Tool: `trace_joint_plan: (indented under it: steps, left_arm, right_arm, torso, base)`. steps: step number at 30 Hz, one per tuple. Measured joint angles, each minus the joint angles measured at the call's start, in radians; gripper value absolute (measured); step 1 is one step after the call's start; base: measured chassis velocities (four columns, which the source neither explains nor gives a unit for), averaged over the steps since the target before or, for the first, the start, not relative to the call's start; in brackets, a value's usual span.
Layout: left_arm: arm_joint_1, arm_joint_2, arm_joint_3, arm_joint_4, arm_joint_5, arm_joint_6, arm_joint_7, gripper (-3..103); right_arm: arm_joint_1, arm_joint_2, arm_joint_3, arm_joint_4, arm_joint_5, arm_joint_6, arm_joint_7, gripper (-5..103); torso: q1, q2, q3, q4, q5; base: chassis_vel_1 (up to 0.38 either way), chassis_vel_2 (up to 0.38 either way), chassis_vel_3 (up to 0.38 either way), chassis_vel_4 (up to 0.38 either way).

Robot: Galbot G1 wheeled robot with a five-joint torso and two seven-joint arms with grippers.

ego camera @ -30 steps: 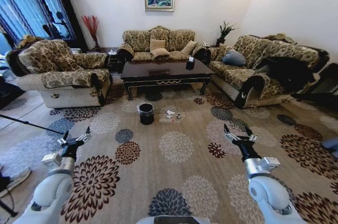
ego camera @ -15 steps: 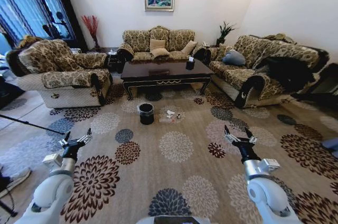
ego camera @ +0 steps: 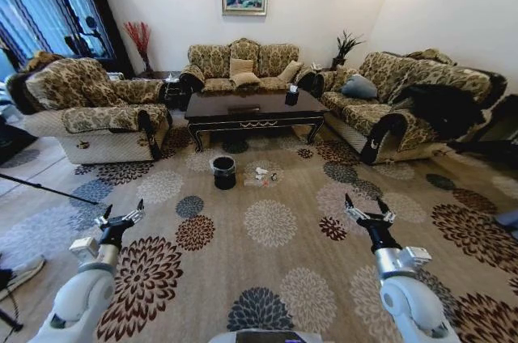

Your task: Move to the front of the table and pick up the trash from the floor, then place it into the trash bin.

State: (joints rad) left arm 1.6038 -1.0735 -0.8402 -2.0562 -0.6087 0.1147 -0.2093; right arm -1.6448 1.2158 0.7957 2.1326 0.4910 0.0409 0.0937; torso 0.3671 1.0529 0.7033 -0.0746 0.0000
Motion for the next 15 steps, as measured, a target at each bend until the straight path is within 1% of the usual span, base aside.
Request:
trace_joint_plan:
  steps: [15]
  left_arm:
    - [0.004, -0.003, -0.006, -0.009, 0.006, -0.009, 0.006, 100]
  right_arm:
    - [-0.019, 0.004, 0.013, 0.023, 0.003, 0.002, 0.001, 100]
  torso:
    - [-0.033, -0.076, -0.043, 0.0, 0.0]
  base:
    - [0.0, 0.0, 0.0, 0.0]
